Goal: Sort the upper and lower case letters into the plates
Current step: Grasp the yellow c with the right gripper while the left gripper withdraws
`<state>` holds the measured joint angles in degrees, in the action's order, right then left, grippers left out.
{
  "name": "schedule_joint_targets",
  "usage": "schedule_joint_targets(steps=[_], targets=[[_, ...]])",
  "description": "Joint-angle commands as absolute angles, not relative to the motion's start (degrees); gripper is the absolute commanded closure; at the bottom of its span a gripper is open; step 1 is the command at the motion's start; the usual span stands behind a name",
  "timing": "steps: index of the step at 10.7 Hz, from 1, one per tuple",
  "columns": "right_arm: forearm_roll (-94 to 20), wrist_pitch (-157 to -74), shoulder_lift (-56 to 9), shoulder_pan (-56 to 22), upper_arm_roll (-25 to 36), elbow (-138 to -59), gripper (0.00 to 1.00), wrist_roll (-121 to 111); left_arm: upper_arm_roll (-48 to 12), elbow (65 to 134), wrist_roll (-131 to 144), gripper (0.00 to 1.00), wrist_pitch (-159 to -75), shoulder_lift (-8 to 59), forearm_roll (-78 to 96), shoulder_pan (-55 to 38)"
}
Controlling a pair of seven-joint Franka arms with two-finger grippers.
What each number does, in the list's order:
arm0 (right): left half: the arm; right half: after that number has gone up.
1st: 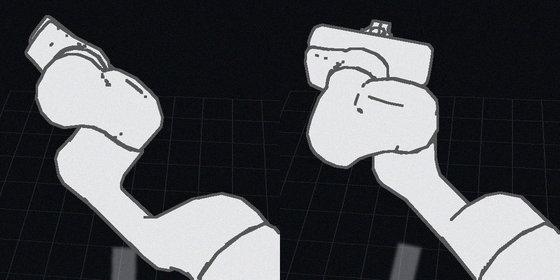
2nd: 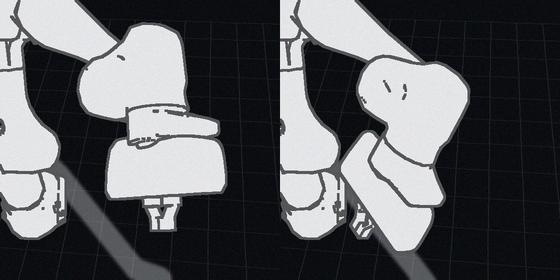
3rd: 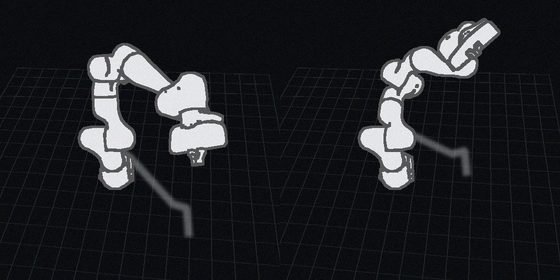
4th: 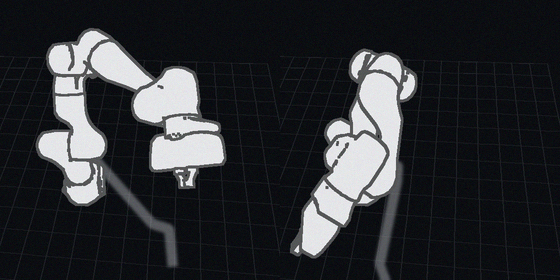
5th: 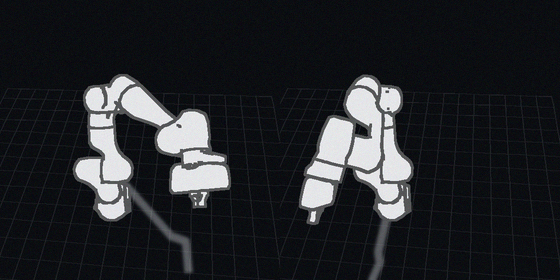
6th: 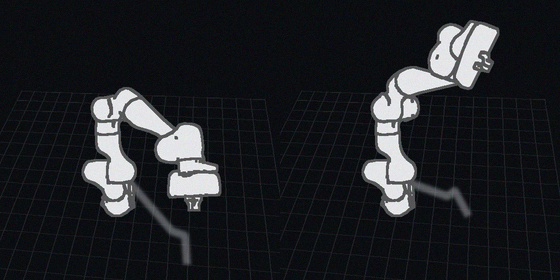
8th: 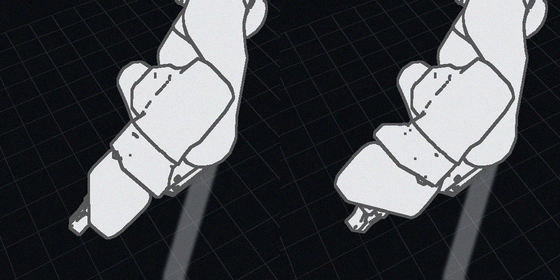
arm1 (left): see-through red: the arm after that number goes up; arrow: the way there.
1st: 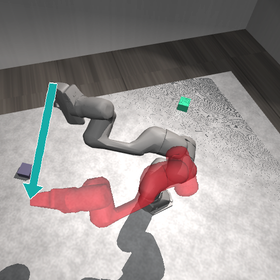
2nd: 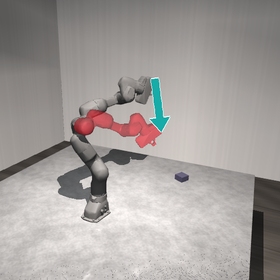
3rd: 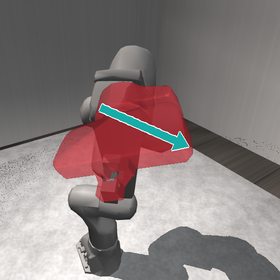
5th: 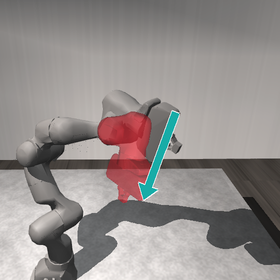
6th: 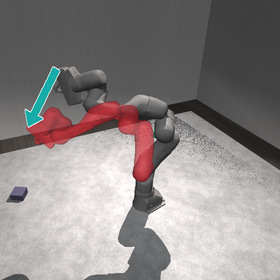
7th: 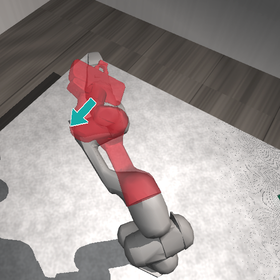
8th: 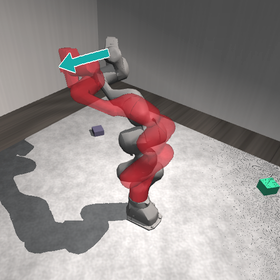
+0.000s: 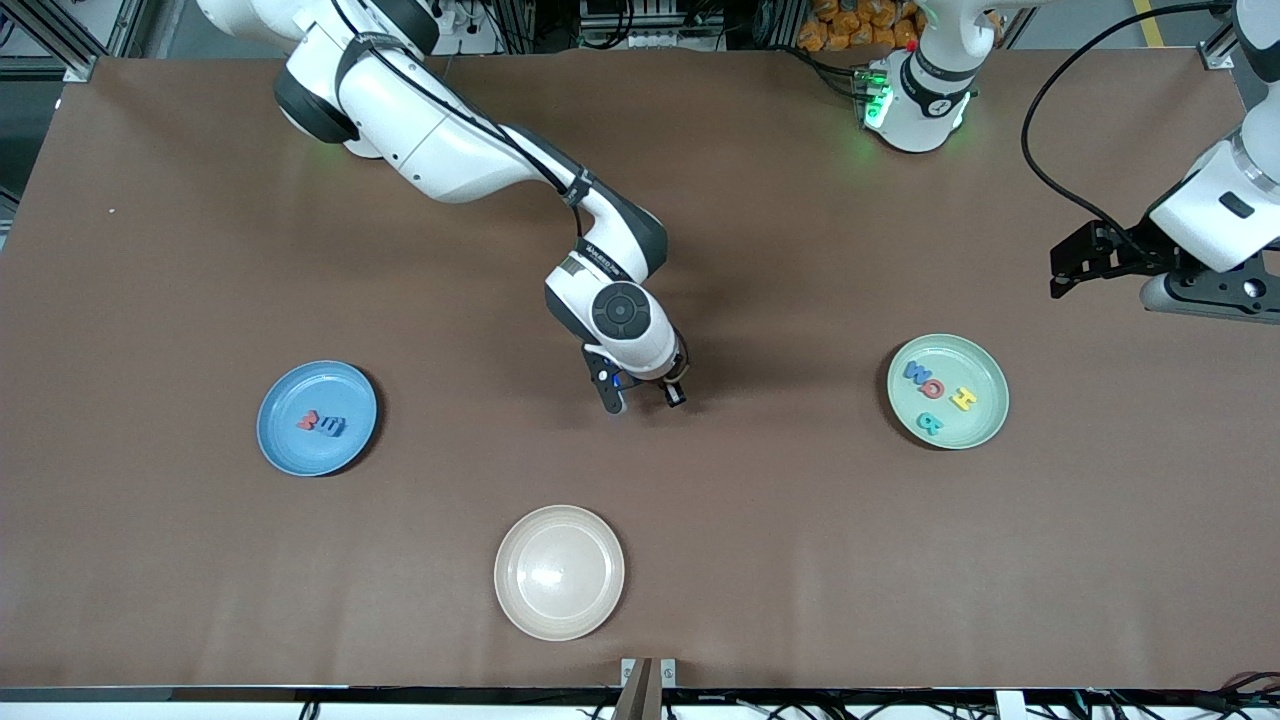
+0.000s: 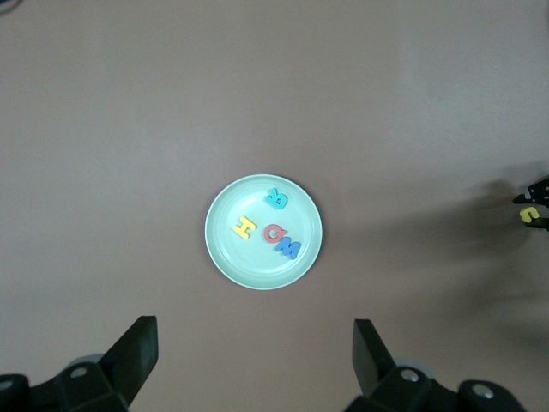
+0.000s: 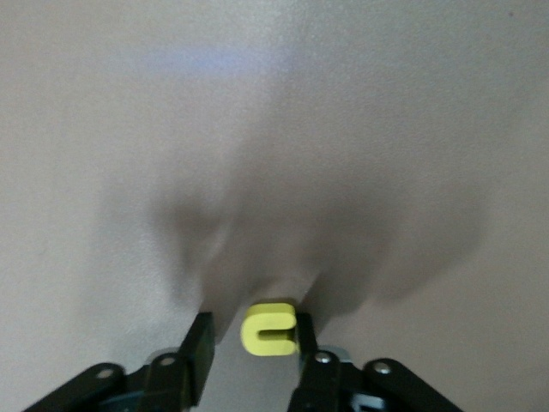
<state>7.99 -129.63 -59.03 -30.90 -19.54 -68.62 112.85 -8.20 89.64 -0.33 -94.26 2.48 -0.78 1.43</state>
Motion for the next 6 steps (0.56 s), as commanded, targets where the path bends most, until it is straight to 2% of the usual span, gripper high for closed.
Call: schedule_joint_targets(steps=[1,3,6], targets=[[8.88,-128.94,-59.94,-31.46,-19.25,-68.38,0.65,113.91,-4.76,89.03,4.11,0.0,-91.5,1.15,0.35,-2.71],[8.88,-128.94,-59.85,-31.47,-19.25,-68.38,0.7,113.73,-4.04,89.03,7.2,0.0,-90.53,0.97,-0.17,-3.51],[8.53,-127.97,-58.63,-30.24,-19.51,-67.76,0.97,113.38,-3.08,89.12,7.21,0.0,-87.46,-0.44,-0.26,-3.34]])
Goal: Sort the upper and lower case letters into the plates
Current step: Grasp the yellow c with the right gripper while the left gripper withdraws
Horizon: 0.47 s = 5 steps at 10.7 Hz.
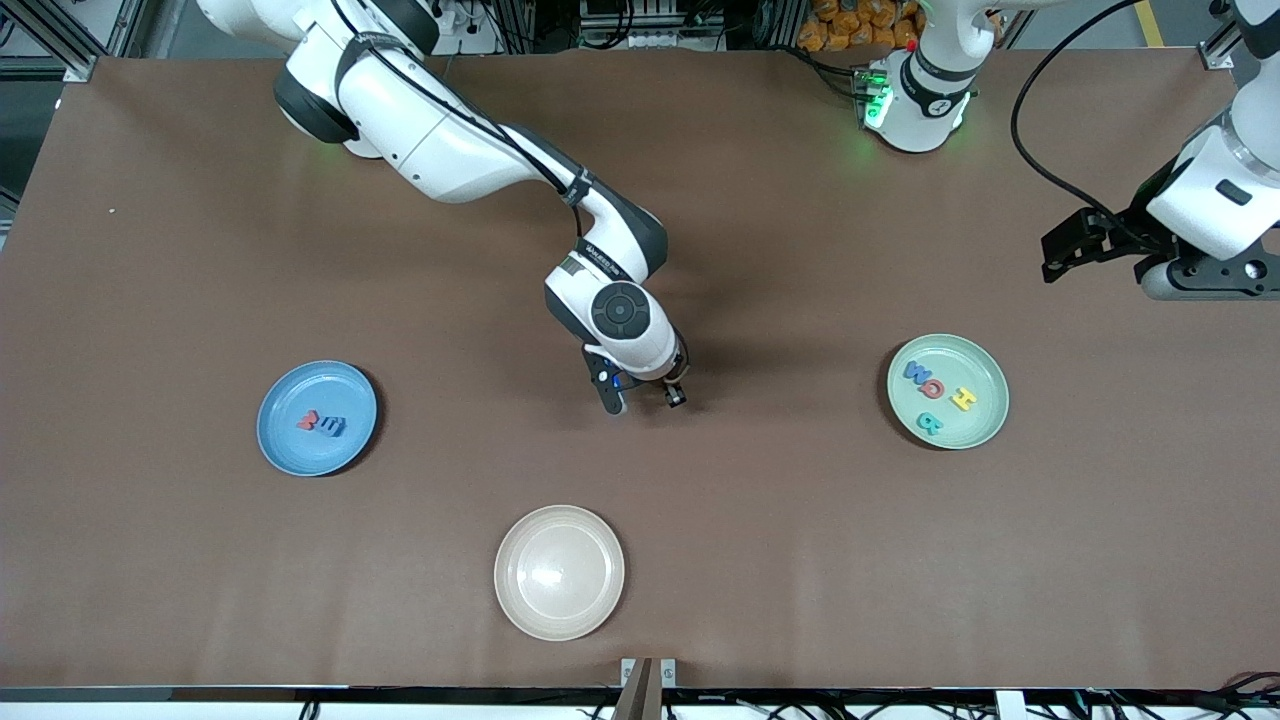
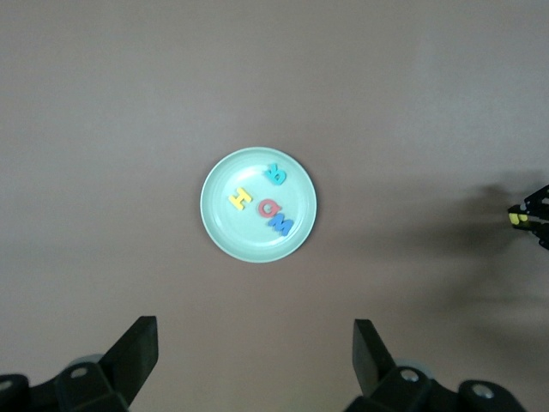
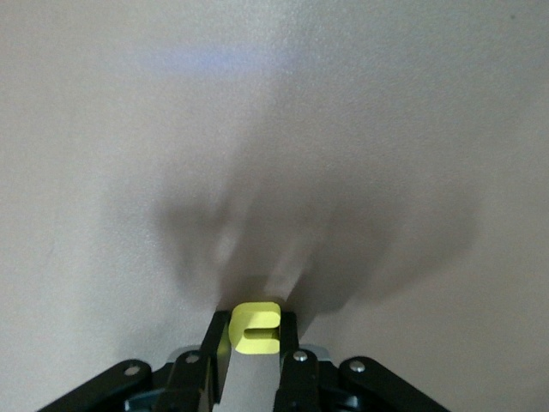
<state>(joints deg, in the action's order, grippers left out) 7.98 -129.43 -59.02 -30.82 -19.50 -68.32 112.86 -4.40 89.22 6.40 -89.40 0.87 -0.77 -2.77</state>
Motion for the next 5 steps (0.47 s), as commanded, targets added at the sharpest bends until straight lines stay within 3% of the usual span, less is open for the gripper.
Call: schedule_joint_targets(steps=[1,5], targets=[[8.44,-126.92,-58.45,-29.45,-19.95,-67.68,0.98,113.12,-2.55,89.12,7.21,0.0,-87.1,-0.7,-0.26,-3.34],[8.26,-115.88,-53.81,-15.86,-30.91,-67.59,1.0,104.71,-1.85,89.47,7.03,0.0,-87.1,-2.63,0.0,-3.08]])
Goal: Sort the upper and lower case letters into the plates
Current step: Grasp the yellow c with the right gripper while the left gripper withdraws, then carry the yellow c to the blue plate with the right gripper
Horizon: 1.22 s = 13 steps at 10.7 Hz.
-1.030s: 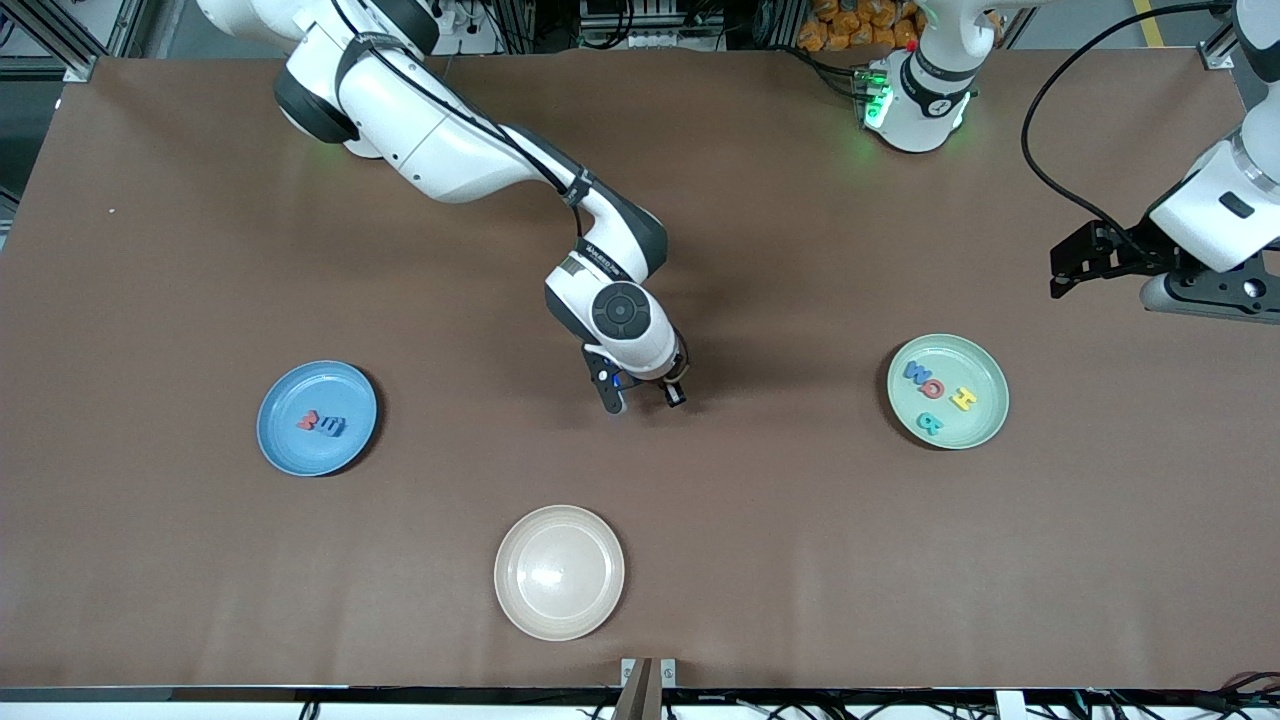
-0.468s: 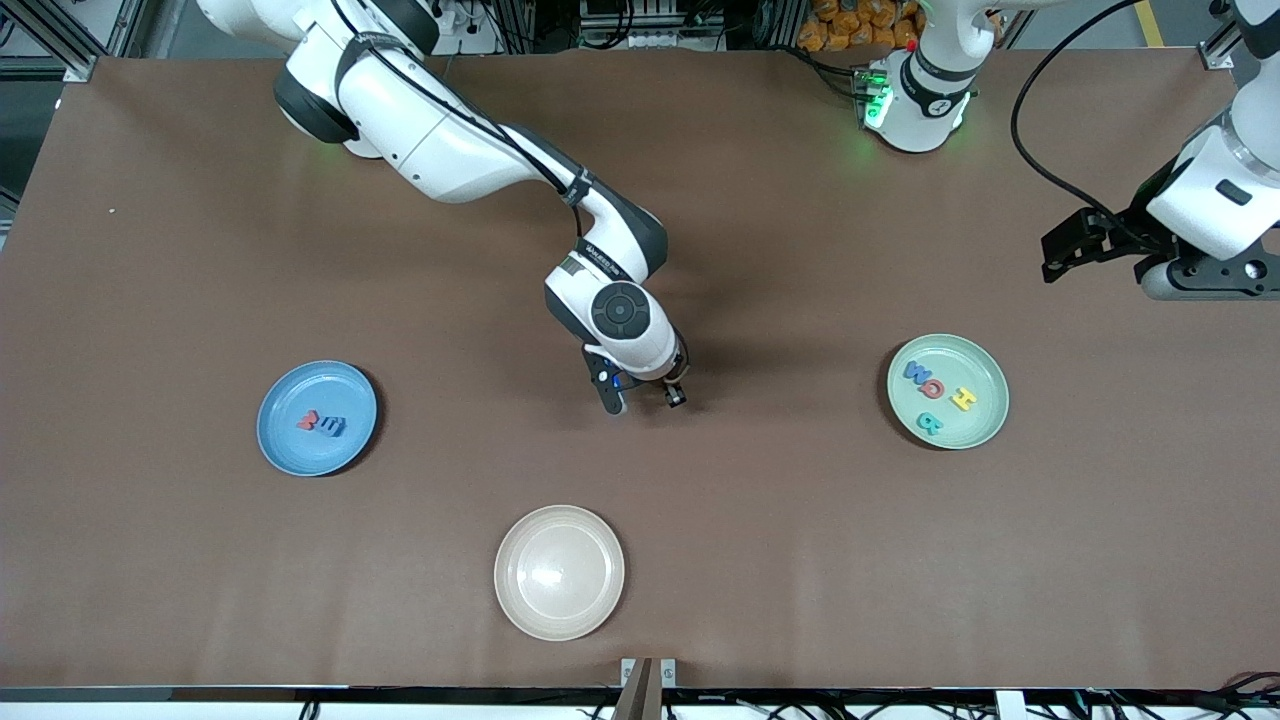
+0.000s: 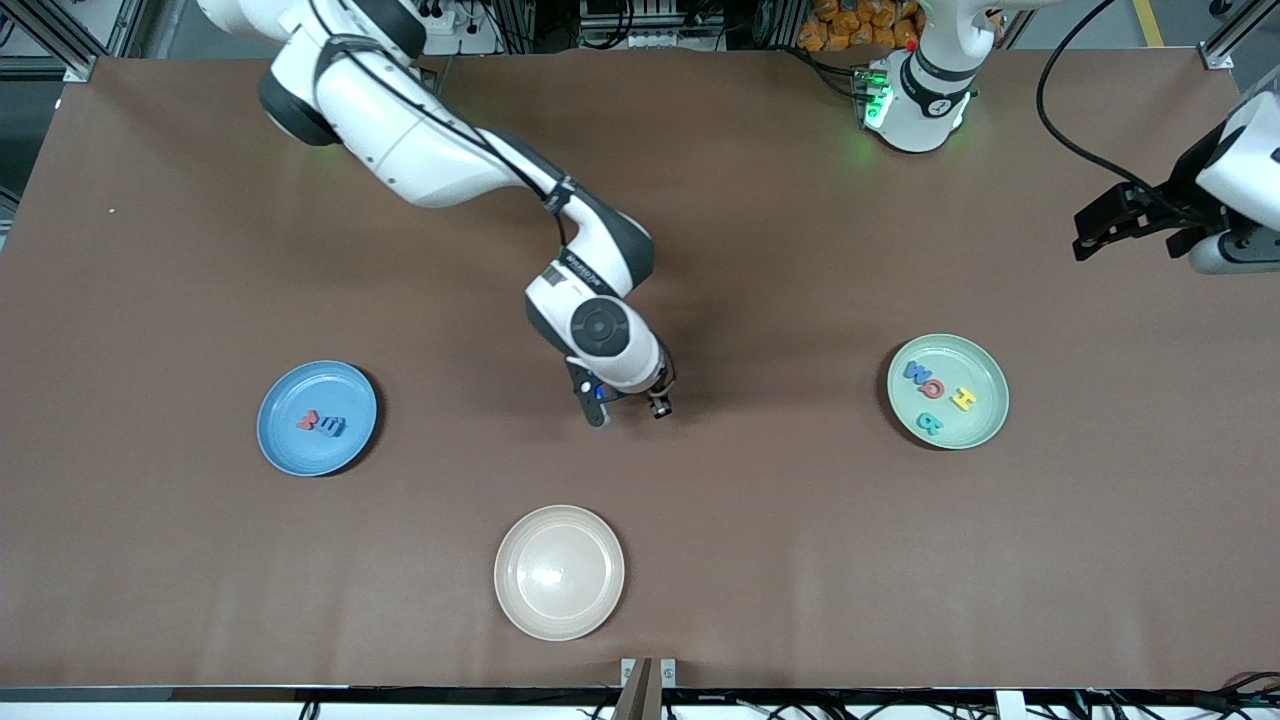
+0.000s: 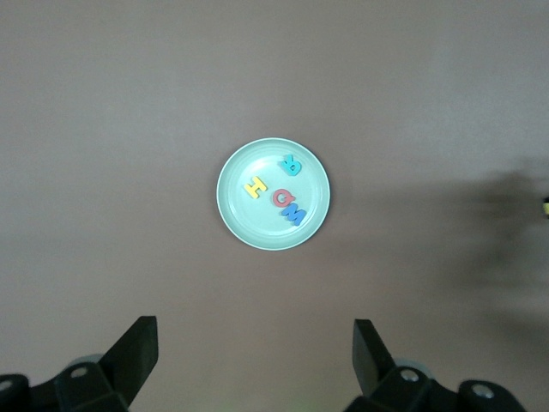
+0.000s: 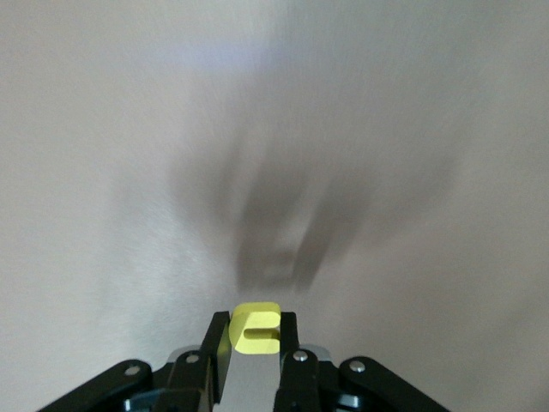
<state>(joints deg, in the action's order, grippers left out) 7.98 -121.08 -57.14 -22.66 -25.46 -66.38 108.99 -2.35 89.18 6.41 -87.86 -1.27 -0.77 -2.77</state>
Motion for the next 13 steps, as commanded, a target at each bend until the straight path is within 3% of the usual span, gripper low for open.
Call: schedule_joint_targets(steps=[1,4,5,7,13], targets=[[8.17,-111.92,-52.31,-11.64,-33.11,-67.67,1.0,100.76,-1.76,89.47,7.03,0.0,-87.19,-3.07,0.09,-2.99],[8.43,-99.8,-51.07,5.73,-42.15,-68.11,1.0,88.46,-1.85,89.3,6.77,0.0,-87.19,-3.08,-0.53,-2.9],[8.79,-95.67,-50.46,9.89,-40.97,-68.38,1.0,80.5,-1.67,89.21,6.25,0.0,-87.19,-3.34,-0.53,-2.55],[8.7,-91.77,-48.87,12.82,-34.75,-68.47,1.0,70.45,-1.76,89.21,6.15,0.0,-87.28,-3.16,-0.35,-2.46],[8.17,-92.63,-47.55,14.76,-17.77,-70.75,1.0,45.82,-1.84,89.3,6.15,0.0,-87.71,-2.64,0.35,-2.55]])
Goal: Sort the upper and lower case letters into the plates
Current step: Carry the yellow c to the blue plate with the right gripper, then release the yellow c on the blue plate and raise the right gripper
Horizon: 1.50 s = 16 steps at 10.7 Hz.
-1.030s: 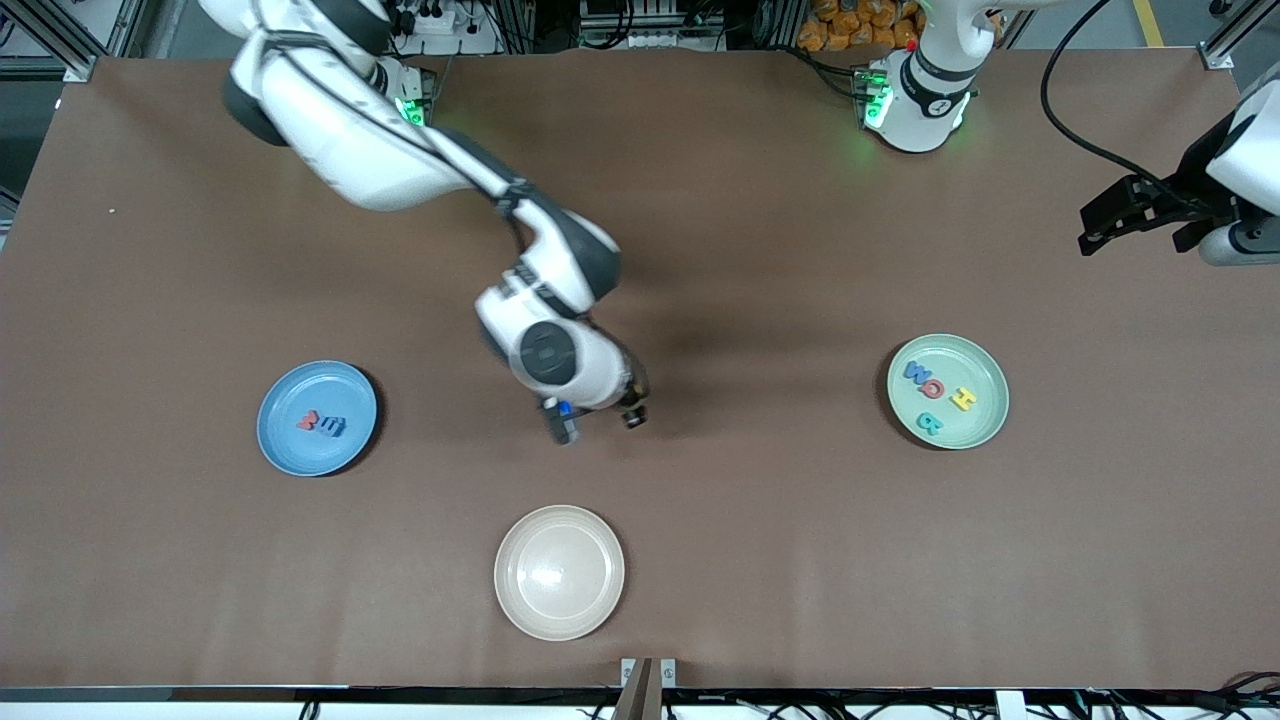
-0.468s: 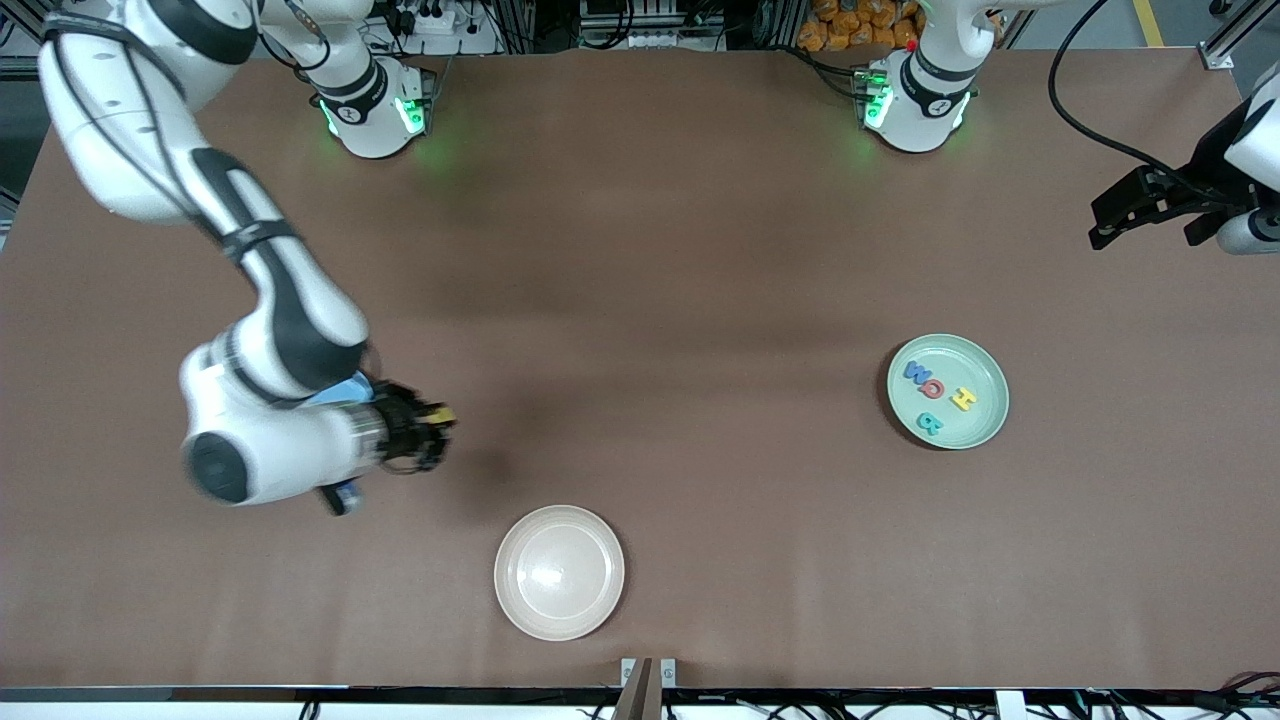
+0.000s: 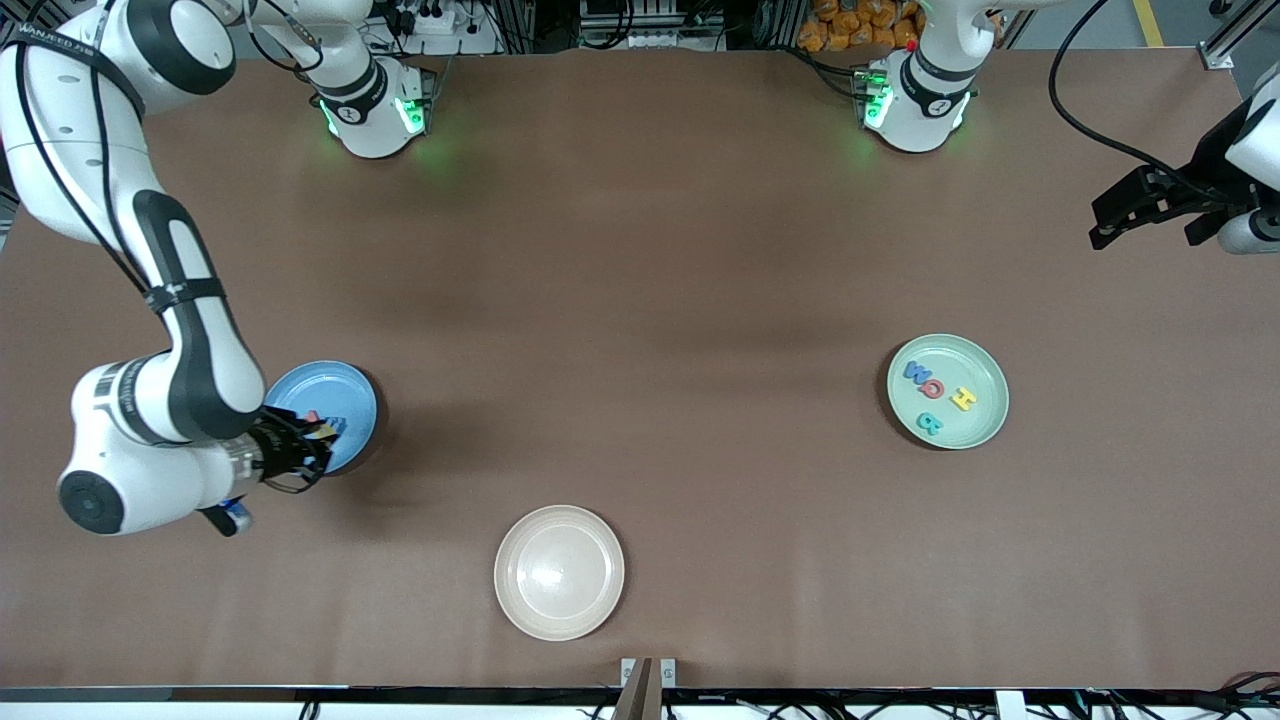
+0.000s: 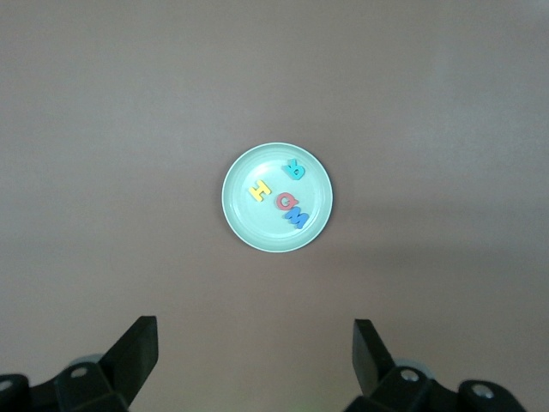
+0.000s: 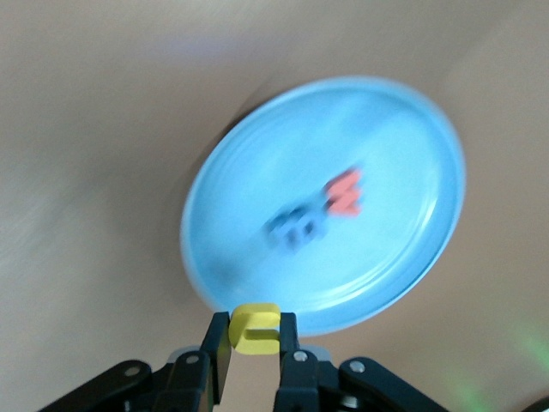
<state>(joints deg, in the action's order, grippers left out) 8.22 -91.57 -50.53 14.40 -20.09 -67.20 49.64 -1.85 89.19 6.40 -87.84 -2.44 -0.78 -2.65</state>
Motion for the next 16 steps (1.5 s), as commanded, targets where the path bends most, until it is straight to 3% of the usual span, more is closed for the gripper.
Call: schedule_joint_targets(steps=[1,2,3,5,10,12,16], targets=[[8.09,-93.42,-47.55,14.77,-16.54,-71.01,1.0,44.92,-1.85,89.56,6.24,0.0,-87.71,-2.64,0.44,-2.55],[8.09,-93.69,-47.72,14.68,-16.26,-71.36,0.93,45.52,-1.85,89.65,6.33,0.0,-87.63,-2.64,0.35,-2.55],[8.09,-93.69,-47.72,14.59,-16.0,-71.8,0.55,45.61,-1.85,89.56,6.24,0.0,-87.71,-2.64,0.09,-2.55],[8.0,-93.87,-47.2,14.5,-16.08,-72.77,0.0,45.53,-1.85,89.56,6.33,0.0,-87.63,-2.72,0.0,-2.55],[7.2,-93.17,-37.38,13.19,-15.82,-72.51,0.0,32.5,-2.02,89.47,6.94,0.0,-87.63,-2.55,-0.17,-2.64],[6.24,-92.99,-32.63,10.91,-10.22,-72.6,0.0,22.62,-2.11,89.47,6.42,0.0,-87.63,-2.64,-0.09,-2.64],[4.93,-88.95,-21.56,7.14,-8.97,-73.04,0.0,21.26,-2.02,89.3,6.24,0.0,-87.63,-2.64,-0.18,-2.55]])
